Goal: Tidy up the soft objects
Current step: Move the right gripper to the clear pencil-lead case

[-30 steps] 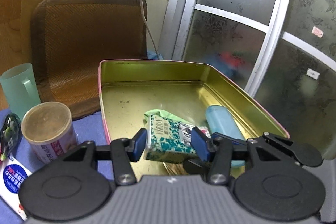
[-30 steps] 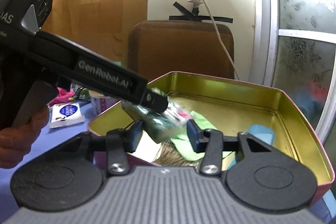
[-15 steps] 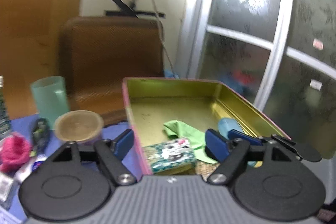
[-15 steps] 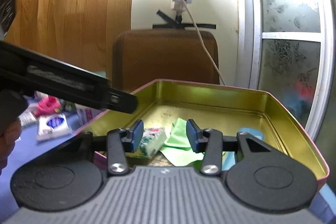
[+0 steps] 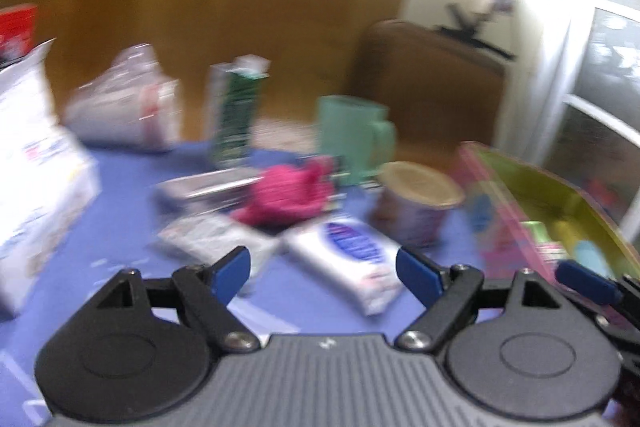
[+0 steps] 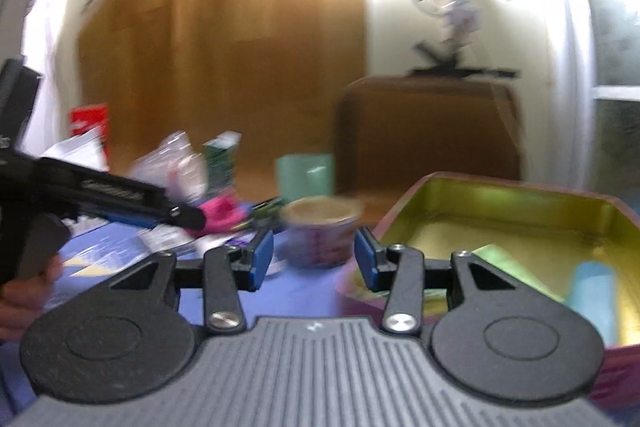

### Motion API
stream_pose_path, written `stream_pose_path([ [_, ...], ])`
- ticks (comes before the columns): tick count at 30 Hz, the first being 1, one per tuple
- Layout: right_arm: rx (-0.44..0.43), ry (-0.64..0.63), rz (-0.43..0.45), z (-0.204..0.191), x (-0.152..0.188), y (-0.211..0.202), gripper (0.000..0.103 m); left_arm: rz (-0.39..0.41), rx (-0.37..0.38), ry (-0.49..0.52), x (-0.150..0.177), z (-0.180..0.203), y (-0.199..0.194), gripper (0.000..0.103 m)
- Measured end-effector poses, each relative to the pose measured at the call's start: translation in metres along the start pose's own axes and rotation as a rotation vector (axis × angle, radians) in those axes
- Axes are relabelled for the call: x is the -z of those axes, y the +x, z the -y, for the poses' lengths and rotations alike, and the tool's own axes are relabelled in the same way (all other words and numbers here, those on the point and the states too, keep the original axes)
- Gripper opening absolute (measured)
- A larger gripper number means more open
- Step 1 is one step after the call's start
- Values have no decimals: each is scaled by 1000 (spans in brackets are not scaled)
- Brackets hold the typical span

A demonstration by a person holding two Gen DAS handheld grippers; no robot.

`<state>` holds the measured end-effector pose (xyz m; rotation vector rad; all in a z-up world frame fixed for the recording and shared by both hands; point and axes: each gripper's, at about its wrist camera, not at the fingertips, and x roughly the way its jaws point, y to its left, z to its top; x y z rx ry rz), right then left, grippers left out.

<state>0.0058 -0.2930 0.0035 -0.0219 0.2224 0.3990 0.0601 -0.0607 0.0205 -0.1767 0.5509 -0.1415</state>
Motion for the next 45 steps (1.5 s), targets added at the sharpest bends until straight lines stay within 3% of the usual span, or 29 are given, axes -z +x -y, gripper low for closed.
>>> stream_pose_path([
  [6, -98, -36, -107, -36, 6, 24, 48, -22, -156, -32, 10, -41, -1, 83],
  [10, -124, -72, -143, -52, 9, 34, 48, -47, -203, -66, 14, -58, 5, 83],
  [21, -150, -99, -290, -64, 21, 57, 49, -43, -194, -97, 16, -64, 5, 84],
  [32, -181, -113, -298, -67, 21, 62, 56, 1, -152, -220, 16, -83, -2, 84],
  [34, -189, -122, -282, -69, 16, 68, 56, 11, -141, -258, 16, -90, -5, 93],
  [36, -196, -160, -241, -75, 8, 76, 56, 38, -154, -301, 17, -96, -10, 98],
  [40, -247, -237, -184, -88, -11, 108, 56, 57, -137, -358, 17, -108, -14, 98],
  [45, -342, -283, -280, -103, -24, 169, 57, 67, -124, -365, 16, -111, -15, 98],
])
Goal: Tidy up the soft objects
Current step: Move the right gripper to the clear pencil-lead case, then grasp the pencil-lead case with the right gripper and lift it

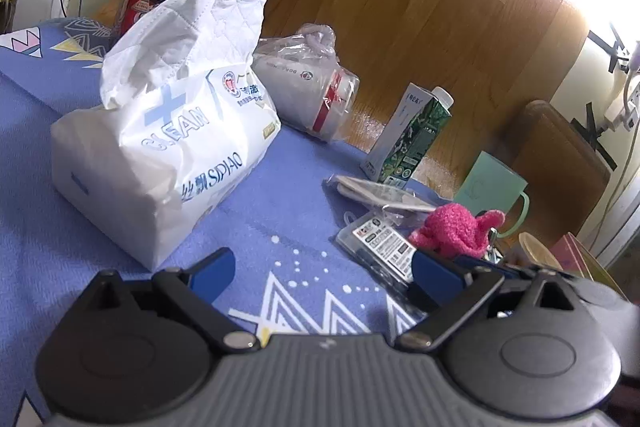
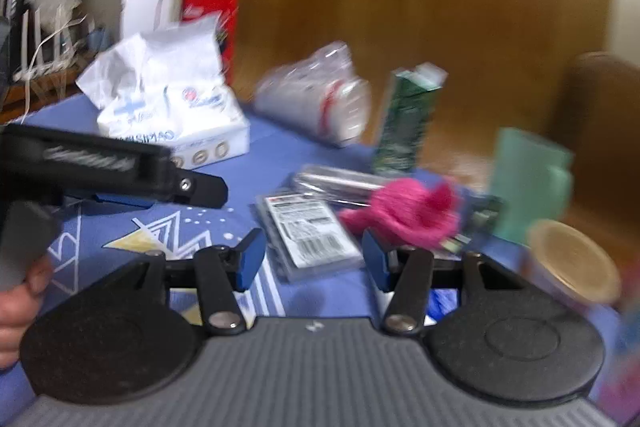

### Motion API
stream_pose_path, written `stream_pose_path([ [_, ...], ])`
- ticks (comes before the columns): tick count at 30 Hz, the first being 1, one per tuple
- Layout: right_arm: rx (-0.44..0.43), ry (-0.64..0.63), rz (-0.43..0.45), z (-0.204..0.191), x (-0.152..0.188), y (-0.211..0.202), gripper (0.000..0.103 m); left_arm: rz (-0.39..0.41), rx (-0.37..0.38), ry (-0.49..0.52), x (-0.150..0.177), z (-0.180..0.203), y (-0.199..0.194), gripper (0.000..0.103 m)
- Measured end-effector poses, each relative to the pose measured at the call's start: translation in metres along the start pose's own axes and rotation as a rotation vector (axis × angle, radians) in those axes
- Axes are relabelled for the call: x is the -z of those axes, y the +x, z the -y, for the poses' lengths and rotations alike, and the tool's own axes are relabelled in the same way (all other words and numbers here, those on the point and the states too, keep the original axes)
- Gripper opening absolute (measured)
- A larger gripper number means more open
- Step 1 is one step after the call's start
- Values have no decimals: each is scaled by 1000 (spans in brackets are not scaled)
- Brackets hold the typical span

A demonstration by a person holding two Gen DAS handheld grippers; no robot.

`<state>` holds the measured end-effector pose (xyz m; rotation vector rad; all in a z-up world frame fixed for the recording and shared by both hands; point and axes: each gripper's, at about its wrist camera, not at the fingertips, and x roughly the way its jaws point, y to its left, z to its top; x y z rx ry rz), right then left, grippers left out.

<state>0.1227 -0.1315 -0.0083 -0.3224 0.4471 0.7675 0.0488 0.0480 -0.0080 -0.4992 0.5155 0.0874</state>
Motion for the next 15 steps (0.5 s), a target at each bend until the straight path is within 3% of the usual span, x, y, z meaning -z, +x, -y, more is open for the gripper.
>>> stream_pose_path([
  [2, 8, -24, -64, 1, -3, 23, 66, -2, 5, 0, 0, 0, 1, 98],
  [3, 13, -14, -50, 4, -3, 27, 70, -3, 6, 1, 0, 0, 1, 98],
  [6, -39, 60, -71, 12, -4, 29, 65, -9, 12, 5, -1, 0, 3, 98],
  [11, -50, 56, -64, -4, 12, -1, 61, -17, 21, 14, 0, 1, 4, 97],
  [14, -42, 54, -51, -14, 30, -32, 61, -27, 40, 36, 1, 4, 5, 90],
  [15, -38, 63, -49, -16, 38, -44, 61, -33, 52, 48, 2, 6, 6, 84],
])
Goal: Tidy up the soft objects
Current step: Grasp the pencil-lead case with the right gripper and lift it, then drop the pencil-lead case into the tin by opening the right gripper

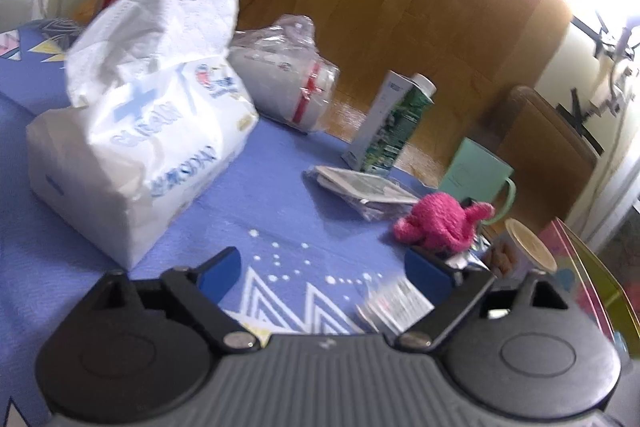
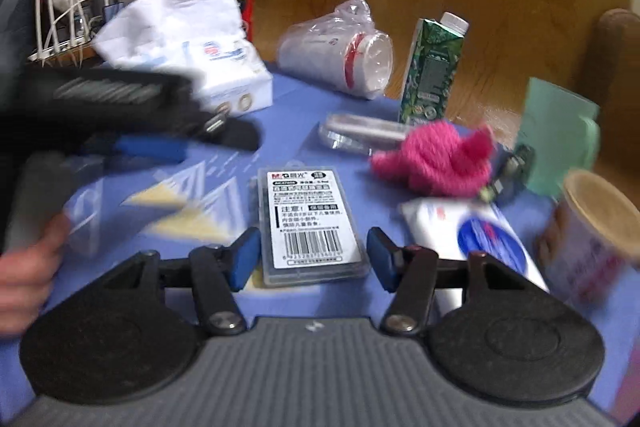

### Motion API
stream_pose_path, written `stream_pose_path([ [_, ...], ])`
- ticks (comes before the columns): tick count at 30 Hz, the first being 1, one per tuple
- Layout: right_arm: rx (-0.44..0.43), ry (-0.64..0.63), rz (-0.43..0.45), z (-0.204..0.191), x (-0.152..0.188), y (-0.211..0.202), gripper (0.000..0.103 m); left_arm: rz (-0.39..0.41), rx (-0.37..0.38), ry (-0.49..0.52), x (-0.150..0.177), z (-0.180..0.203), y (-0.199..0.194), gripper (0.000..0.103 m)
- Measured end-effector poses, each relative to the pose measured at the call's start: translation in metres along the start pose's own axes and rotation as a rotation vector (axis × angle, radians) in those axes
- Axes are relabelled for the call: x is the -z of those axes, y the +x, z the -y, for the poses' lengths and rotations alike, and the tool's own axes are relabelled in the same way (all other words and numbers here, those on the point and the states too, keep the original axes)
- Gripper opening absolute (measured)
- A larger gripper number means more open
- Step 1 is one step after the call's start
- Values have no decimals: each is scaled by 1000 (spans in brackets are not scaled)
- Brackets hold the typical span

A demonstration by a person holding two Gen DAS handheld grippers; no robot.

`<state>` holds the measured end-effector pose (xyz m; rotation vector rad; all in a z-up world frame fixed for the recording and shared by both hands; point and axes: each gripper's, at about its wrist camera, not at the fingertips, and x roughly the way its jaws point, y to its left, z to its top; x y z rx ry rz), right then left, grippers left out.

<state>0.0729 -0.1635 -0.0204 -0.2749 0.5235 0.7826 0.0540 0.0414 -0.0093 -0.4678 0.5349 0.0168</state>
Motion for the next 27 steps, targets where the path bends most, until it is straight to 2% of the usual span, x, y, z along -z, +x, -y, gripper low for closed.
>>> stream_pose_path([
  [3, 38, 36, 17, 1, 25, -34, 61, -18, 64, 69, 3, 11, 1, 64],
  [6, 117, 48, 29, 3, 52, -66, 61, -74, 170, 162, 8, 26, 6, 53],
  [10, 183, 122, 47, 10, 85, -107, 61, -209, 349, 221, 21, 57, 17, 52],
  [12, 202, 154, 53, 12, 94, -117, 62, -274, 414, 244, 29, 75, 20, 52],
  [15, 201, 176, 68, 14, 101, -121, 62, -343, 454, 271, 43, 98, 22, 54],
  [18, 204, 176, 76, 13, 102, -120, 63, -377, 468, 283, 54, 112, 19, 67],
  [19, 200, 178, 79, 13, 102, -120, 63, -382, 469, 289, 57, 115, 17, 68],
  [22, 176, 193, 95, 16, 105, -121, 61, -401, 484, 335, 70, 127, 11, 62],
  [23, 176, 183, 98, 14, 106, -123, 60, -384, 458, 362, 71, 132, 11, 61],
  [25, 201, 154, 111, 9, 106, -125, 60, -370, 441, 394, 72, 140, 8, 58],
  [27, 234, 133, 144, 8, 105, -130, 60, -351, 461, 382, 63, 147, 6, 56],
])
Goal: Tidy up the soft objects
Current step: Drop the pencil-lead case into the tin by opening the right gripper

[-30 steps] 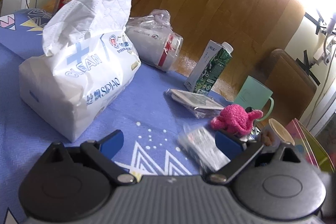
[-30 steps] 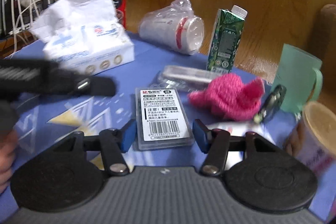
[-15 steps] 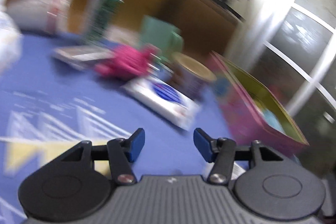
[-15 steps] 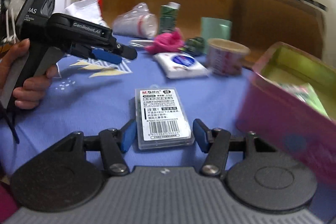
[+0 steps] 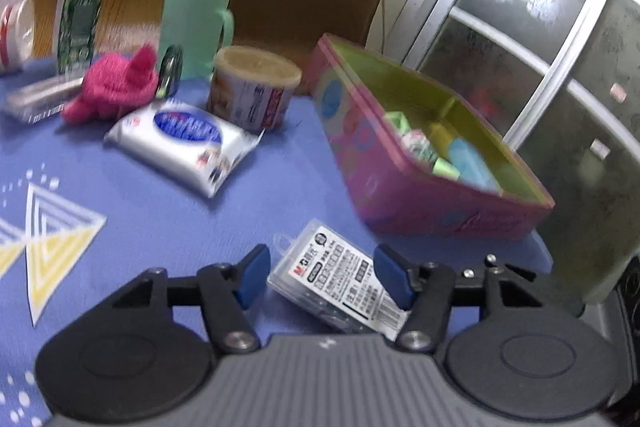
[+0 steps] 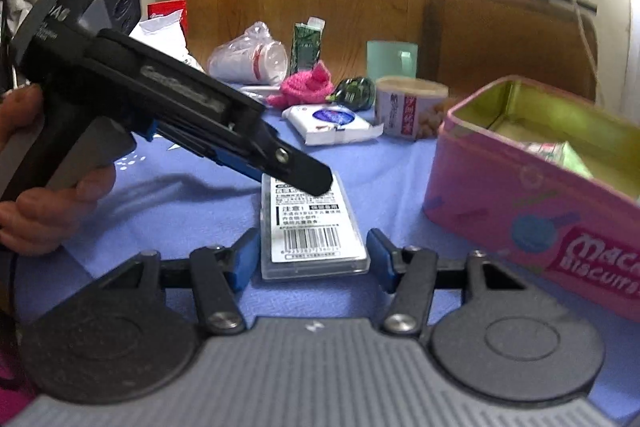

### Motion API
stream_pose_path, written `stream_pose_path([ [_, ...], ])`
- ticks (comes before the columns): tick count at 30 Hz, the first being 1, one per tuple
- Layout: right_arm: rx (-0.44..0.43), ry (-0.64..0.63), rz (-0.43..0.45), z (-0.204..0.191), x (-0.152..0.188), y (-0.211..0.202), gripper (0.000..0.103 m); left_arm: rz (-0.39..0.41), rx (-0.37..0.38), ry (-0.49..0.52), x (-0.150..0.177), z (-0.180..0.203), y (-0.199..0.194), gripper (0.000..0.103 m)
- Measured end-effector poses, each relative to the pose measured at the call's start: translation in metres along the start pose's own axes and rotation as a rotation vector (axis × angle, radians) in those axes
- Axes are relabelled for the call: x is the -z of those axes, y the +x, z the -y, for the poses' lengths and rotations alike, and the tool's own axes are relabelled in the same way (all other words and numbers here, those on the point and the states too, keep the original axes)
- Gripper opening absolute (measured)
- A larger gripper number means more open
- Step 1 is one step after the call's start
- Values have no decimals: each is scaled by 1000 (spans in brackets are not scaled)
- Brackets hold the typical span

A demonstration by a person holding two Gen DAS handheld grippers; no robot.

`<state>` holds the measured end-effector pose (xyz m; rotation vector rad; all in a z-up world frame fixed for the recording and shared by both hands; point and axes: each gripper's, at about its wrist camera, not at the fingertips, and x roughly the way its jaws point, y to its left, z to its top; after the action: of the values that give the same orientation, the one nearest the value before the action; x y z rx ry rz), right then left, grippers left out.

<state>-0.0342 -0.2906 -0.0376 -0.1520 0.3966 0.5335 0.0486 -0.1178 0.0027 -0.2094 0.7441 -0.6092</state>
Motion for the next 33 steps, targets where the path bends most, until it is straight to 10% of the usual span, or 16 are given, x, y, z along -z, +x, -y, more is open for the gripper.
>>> stream_pose_path([
  [8, 177, -23, 184, 32, -31, -27, 60, 131, 47, 168, -65, 64, 12, 56],
  [19, 532, 6, 105, 107, -36, 2, 63, 103, -30, 190, -91, 120, 111, 66],
  [33, 480, 166, 192, 104, -20, -21, 64, 167, -27, 138, -57, 92, 59, 71],
])
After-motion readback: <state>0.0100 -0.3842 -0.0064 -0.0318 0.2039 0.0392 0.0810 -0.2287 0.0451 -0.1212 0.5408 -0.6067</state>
